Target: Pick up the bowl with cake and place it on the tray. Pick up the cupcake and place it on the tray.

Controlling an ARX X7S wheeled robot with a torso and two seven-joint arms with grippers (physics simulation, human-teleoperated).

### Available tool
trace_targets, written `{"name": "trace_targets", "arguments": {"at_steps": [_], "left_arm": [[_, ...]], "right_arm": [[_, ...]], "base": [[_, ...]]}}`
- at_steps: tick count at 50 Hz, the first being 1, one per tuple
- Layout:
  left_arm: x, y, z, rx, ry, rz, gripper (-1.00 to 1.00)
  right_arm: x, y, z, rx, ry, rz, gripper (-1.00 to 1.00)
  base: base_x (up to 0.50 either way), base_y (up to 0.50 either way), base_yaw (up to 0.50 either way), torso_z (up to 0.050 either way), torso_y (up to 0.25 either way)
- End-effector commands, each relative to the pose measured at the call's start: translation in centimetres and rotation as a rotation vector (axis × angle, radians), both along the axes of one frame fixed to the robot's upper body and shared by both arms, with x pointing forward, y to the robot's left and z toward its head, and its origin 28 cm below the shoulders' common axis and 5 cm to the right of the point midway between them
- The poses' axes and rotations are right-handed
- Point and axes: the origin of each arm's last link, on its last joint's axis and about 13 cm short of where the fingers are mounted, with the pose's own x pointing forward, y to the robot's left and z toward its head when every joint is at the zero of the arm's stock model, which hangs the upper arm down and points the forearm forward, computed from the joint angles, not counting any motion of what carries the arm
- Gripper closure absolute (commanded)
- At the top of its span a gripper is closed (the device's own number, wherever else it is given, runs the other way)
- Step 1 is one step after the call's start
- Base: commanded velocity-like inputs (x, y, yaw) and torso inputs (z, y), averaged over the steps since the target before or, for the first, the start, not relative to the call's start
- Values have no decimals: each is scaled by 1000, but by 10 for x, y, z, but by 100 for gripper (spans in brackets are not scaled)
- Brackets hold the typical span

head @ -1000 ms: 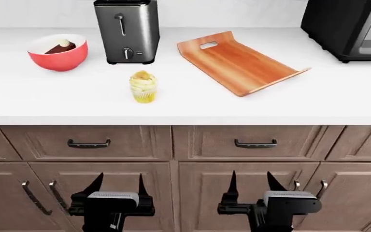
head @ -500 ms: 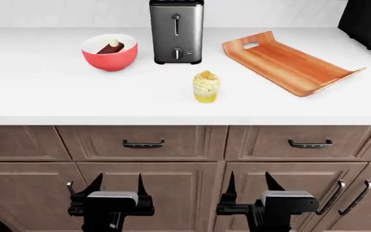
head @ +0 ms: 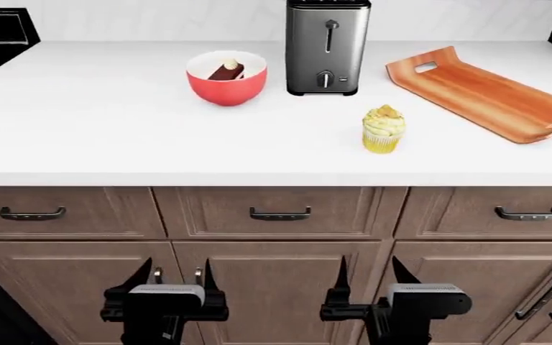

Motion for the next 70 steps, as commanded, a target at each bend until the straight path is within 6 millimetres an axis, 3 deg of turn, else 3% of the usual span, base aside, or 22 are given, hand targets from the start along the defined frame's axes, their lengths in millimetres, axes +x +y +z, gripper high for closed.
{"name": "trace_targets", "arguments": {"at_steps": [1, 6, 8, 10, 12, 16, 19, 21, 23, 27, 29, 38, 53, 70], "left_arm": [[0, -1, 0, -2, 6, -3, -100], [0, -2, 1, -8, 24, -6, -100], [-1, -1, 11, -25, 14, 3, -100], [-2, -2, 26, -34, -4, -6, -100], [-1, -2, 48, -13, -25, -25, -100], [6, 1, 114, -4, -110, -18, -100], [11, 6, 151, -13, -146, 7, -100], [14, 10, 170, -7, -154, 22, -100], [16, 13, 185, 10, -154, 33, -100], [21, 20, 199, 31, -144, 51, -100], [24, 21, 203, 47, -137, 58, -100], [36, 24, 211, 82, -106, 83, -100], [46, 29, 218, 140, -75, 150, -100], [42, 32, 243, 126, -95, 176, -100]], "right_arm": [[0, 0, 0, 0, 5, 3, -100], [0, 0, 3, -50, 17, -16, -100], [-3, 0, 15, -64, 6, -26, -100], [-8, 0, 38, -99, -21, -25, -100], [-17, -6, 74, -134, -65, -39, -100], [-34, -22, 140, -185, -152, -100, -100], [-37, -32, 170, -219, -185, -140, -100], [-35, -46, 196, -287, -258, -265, -100], [-36, -46, 213, -274, -259, -356, -100], [-45, -38, 232, -265, -148, -185, -100], [-43, -40, 240, -272, -122, -209, -100], [-29, -39, 247, -291, -15, -236, -100], [-25, -39, 246, -261, -37, -230, -100], [-26, -41, 249, -219, -64, -222, -100]], "base": [[0, 0, 0, 0, 0], [0, 0, 0, 0, 0], [0, 0, 0, 0, 0], [0, 0, 0, 0, 0], [0, 0, 0, 0, 0], [0, 0, 0, 0, 0], [0, 0, 0, 0, 0], [0, 0, 0, 0, 0], [0, 0, 0, 0, 0], [0, 0, 0, 0, 0], [0, 0, 0, 0, 0], [0, 0, 0, 0, 0], [17, 0, 0, 0, 0], [484, 0, 0, 0, 0]]}}
